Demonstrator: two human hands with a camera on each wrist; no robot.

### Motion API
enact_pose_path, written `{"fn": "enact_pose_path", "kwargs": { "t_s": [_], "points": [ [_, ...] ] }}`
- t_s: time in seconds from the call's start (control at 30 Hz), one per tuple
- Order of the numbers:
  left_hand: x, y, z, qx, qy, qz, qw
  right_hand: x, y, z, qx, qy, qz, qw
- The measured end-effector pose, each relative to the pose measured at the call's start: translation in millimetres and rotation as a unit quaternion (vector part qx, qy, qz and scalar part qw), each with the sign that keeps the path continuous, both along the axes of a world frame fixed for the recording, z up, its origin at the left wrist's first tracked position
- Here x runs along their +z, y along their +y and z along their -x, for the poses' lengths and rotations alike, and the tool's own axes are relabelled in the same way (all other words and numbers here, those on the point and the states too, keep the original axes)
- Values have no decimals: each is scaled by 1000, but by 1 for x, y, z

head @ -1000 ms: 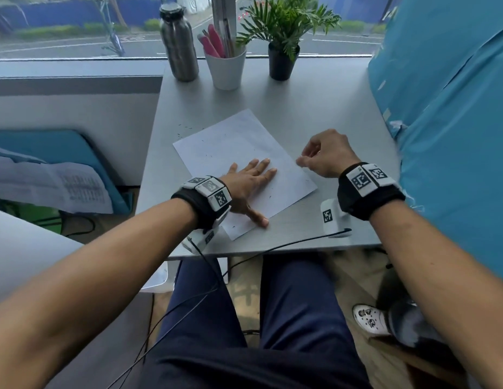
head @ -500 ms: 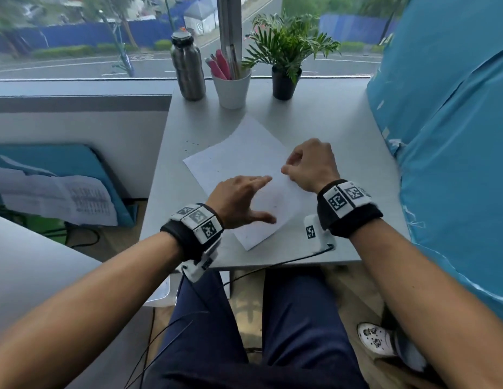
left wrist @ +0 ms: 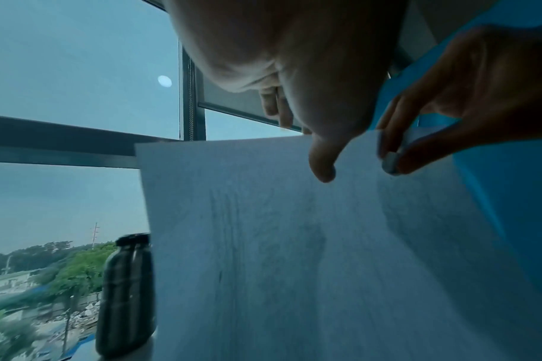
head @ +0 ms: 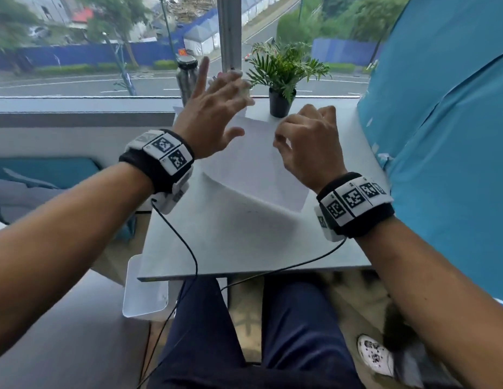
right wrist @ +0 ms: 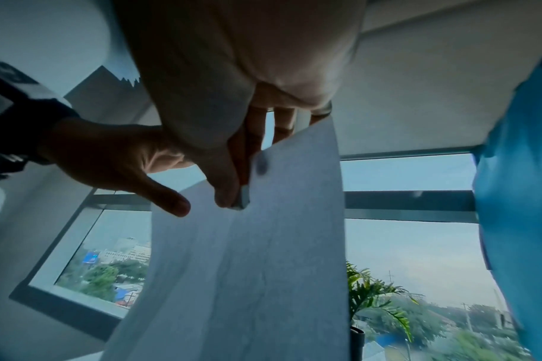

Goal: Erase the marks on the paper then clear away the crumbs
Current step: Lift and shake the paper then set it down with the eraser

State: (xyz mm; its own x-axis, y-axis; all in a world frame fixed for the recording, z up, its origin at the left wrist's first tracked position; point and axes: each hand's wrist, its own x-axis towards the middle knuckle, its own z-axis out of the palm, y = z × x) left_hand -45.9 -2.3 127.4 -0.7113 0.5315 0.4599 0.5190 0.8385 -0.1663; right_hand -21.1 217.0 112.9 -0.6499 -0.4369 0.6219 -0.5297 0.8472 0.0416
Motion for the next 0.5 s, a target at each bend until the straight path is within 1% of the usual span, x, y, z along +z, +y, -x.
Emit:
{"fn": "enact_pose_path", "kwargs": {
  "t_s": [0.07,0.1,0.13,0.17,0.23,0.27,0.3,0.37,0.43,0.5],
  "points": [
    [12,3,5,-5,-22,-2,1000,4,5,2,37,-19,19,999],
    [18,3,7,-3,-31,0,999,5,10,5,43,-34,20,998],
    [23,2,7,-1,-31,4,1000,4,18,10,33,-55,15,998],
    [28,-1,8,4,-22,12,1000,2,27,14,-1,-82,-6,997],
    [32,-11,11,22,-2,34,999,-3,49,20,-118,-143,-59,981],
    [32,-17,11,31,8,41,999,-4,59,20,-161,-164,-58,971],
    [31,-22,12,39,16,40,998,-4,66,20,-182,-171,-39,967],
    [24,-29,10,52,12,19,998,-5,72,17,-182,-165,4,969],
    [18,-30,4,41,5,2,999,-6,72,13,-167,-171,32,971],
    [16,-33,1,22,27,1,999,-10,72,13,-162,-176,43,970]
  ]
}}
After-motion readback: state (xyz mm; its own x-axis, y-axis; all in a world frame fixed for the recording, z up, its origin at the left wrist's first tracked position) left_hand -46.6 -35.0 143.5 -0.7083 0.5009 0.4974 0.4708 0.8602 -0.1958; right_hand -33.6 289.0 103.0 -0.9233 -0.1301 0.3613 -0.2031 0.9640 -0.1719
